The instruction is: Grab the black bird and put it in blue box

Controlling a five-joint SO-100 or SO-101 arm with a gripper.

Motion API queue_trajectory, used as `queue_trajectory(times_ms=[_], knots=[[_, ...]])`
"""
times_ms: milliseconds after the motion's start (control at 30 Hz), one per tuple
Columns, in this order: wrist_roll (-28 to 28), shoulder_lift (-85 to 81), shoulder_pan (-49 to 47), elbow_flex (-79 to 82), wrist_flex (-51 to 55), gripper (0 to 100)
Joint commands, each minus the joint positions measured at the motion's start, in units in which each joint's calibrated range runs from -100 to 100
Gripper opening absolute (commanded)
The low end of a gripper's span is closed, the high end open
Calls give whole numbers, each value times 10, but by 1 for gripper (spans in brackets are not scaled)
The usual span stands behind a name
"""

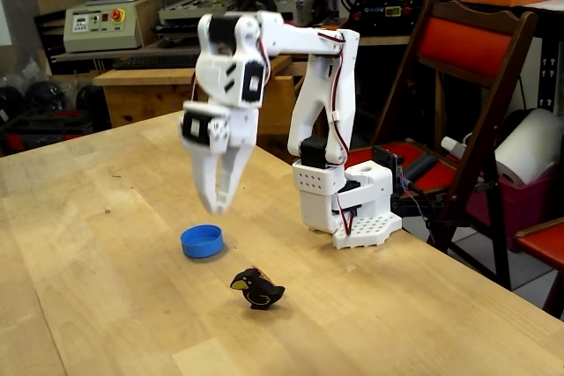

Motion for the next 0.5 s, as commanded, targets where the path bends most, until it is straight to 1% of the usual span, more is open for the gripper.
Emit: queue_trajectory(times_ms=[0,167,467], knots=[[0,23,-4,12,2,5],[-3,-5,-4,13,2,5],[-3,-187,-4,34,2,5]])
